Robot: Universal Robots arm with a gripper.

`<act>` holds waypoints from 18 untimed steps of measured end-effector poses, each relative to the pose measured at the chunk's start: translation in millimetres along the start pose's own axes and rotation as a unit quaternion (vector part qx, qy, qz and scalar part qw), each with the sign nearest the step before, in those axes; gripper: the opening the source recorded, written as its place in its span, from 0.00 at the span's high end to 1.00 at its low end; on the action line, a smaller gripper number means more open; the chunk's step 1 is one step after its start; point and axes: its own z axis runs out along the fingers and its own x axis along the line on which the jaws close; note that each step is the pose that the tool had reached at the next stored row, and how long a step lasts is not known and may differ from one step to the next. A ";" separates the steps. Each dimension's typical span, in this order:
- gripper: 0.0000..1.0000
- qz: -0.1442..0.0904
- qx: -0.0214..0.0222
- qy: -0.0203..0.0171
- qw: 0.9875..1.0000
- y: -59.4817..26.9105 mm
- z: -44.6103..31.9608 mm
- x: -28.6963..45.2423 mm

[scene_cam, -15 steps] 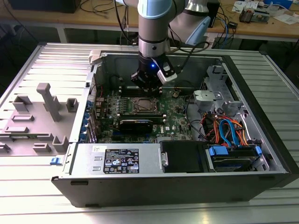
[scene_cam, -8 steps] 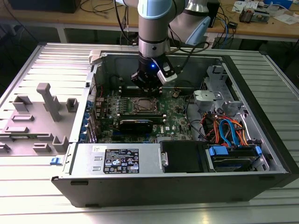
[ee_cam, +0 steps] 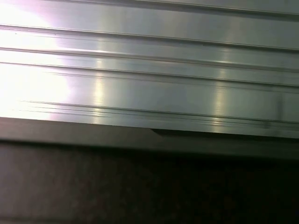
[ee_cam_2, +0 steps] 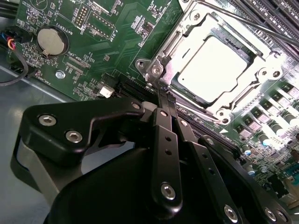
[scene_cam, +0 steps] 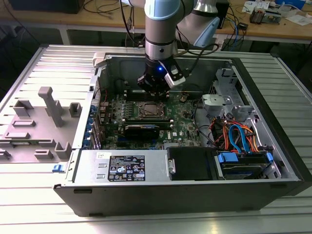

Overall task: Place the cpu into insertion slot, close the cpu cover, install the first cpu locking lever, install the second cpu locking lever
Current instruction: 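Install the first cpu locking lever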

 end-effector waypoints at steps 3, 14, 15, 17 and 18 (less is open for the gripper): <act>0.89 0.000 0.000 0.000 1.000 0.0 0.2 -0.1; 0.89 0.000 0.000 0.000 1.000 -0.3 1.5 -0.3; 0.89 0.000 0.000 0.000 1.000 -0.4 1.6 -0.3; 0.89 0.000 0.000 0.000 1.000 -0.4 1.4 -0.3; 0.89 0.000 0.000 0.000 1.000 -0.4 1.3 -0.3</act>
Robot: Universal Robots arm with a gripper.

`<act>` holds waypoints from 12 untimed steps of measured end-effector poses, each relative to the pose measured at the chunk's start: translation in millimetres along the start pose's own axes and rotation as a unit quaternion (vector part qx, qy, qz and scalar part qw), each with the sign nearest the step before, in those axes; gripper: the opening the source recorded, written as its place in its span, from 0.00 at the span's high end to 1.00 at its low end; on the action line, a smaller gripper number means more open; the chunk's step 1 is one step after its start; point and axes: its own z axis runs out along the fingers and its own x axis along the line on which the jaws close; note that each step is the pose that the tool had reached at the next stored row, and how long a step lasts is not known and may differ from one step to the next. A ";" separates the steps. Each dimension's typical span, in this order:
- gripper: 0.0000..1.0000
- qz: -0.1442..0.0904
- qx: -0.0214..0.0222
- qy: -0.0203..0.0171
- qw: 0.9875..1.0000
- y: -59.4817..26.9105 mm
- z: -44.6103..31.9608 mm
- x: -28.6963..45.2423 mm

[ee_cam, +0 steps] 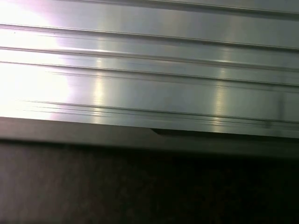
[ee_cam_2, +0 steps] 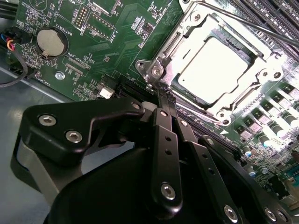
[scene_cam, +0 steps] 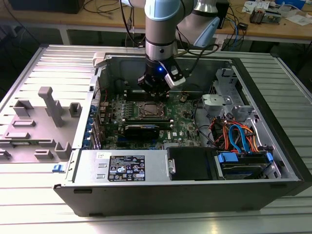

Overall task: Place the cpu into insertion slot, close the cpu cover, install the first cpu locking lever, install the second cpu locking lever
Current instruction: 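Install the first cpu locking lever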

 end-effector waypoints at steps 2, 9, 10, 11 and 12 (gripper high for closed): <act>0.89 0.000 0.000 0.000 1.000 0.0 -0.7 0.0; 0.89 0.000 0.000 0.000 1.000 -0.4 -0.8 0.0; 0.89 0.000 0.000 0.000 1.000 -0.5 -0.7 0.0; 0.89 0.000 0.000 0.000 1.000 -0.6 -0.6 0.0; 0.89 0.000 0.000 0.000 1.000 -0.8 -0.4 -0.1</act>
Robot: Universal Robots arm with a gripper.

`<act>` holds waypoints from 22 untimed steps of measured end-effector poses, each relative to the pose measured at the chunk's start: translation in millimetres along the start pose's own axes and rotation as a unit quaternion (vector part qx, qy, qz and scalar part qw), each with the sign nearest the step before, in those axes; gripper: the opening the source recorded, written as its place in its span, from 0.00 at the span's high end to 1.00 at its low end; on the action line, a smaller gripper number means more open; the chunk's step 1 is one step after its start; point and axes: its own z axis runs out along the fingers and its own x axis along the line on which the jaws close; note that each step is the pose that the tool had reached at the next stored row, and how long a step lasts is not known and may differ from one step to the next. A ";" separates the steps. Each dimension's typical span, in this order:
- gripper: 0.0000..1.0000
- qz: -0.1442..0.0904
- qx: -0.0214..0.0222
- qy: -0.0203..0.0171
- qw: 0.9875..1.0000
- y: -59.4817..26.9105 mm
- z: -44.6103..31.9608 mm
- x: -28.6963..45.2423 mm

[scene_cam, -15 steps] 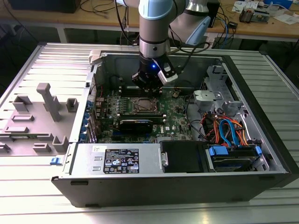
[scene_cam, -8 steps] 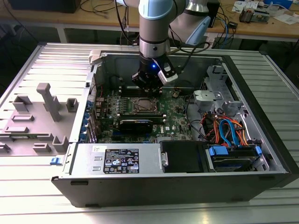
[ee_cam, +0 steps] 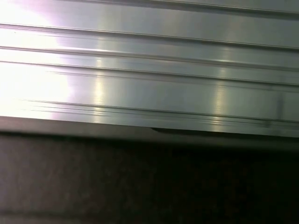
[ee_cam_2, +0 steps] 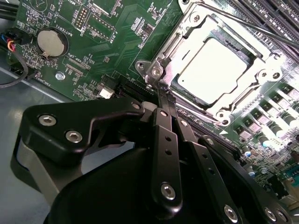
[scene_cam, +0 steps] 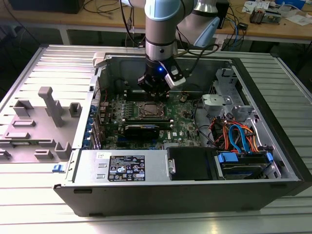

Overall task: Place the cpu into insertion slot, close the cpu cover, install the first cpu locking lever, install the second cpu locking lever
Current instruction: 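Install the first cpu locking lever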

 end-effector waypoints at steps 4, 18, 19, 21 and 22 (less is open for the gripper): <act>0.89 0.000 0.000 0.000 1.000 -1.0 0.6 0.0; 0.89 0.000 0.000 0.000 1.000 -1.8 2.9 -0.5; 0.89 0.000 0.000 0.000 1.000 -1.8 3.0 -0.5; 0.89 0.000 0.000 0.000 1.000 -1.8 2.9 -0.5; 0.89 0.000 0.000 0.000 1.000 -1.8 2.7 -0.5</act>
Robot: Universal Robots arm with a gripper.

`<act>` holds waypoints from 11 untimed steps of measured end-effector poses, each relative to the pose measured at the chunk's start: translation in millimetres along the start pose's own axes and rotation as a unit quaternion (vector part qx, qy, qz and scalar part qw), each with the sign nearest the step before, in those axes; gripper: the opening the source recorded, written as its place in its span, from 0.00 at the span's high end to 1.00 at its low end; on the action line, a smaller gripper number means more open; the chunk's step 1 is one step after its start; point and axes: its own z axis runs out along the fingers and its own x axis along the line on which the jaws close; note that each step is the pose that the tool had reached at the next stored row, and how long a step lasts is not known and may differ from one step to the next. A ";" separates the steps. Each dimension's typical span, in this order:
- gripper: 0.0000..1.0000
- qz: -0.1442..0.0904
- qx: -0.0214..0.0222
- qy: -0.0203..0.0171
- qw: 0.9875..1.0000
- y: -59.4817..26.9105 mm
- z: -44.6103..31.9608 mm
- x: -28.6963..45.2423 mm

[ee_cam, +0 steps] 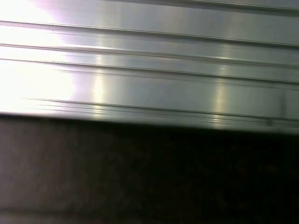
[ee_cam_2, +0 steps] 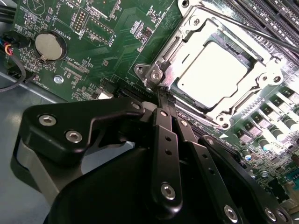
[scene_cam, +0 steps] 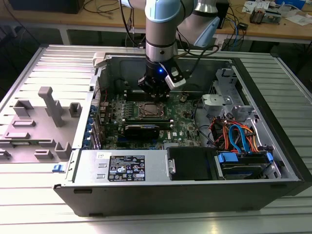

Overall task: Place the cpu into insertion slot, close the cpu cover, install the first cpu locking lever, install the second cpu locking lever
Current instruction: 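Install the first cpu locking lever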

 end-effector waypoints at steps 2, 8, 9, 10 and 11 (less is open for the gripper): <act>0.89 0.000 0.000 0.000 1.000 0.1 -1.6 -0.1; 0.89 0.000 0.000 0.000 1.000 -0.1 -3.5 -0.1; 0.89 0.000 0.001 0.000 1.000 -0.5 -3.6 -0.1; 0.89 0.000 0.001 0.000 1.000 -1.0 -3.6 0.0; 0.89 0.000 0.001 0.000 1.000 -1.4 -3.5 0.0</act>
